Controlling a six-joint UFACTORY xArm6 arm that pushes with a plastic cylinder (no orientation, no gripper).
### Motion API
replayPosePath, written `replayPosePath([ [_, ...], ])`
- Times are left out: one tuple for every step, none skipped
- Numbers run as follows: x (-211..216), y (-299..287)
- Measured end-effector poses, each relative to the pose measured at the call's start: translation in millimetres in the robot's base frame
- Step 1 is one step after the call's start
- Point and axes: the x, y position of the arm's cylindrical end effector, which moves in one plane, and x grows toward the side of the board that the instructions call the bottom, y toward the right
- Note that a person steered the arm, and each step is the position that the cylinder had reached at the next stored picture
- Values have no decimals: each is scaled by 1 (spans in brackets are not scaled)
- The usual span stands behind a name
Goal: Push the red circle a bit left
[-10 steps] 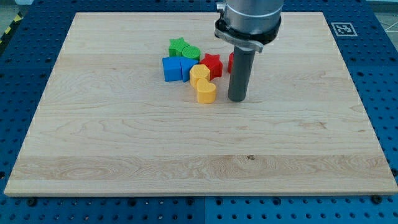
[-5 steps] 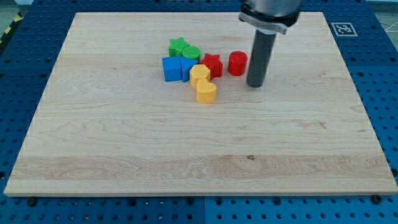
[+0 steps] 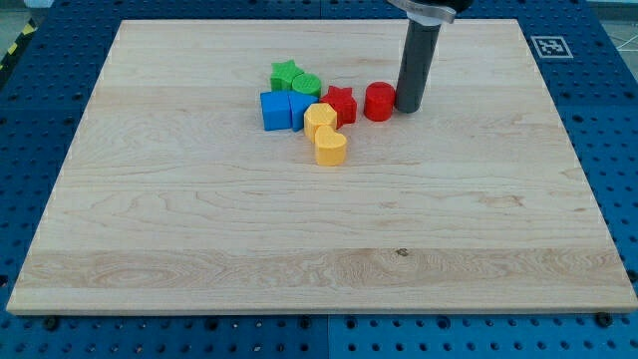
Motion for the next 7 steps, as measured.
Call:
replayPosePath([
  [0,-1],
  [0,-1],
  [2,-3],
  [2,-12],
  [2,-15],
  [2,-16],
  [0,-16],
])
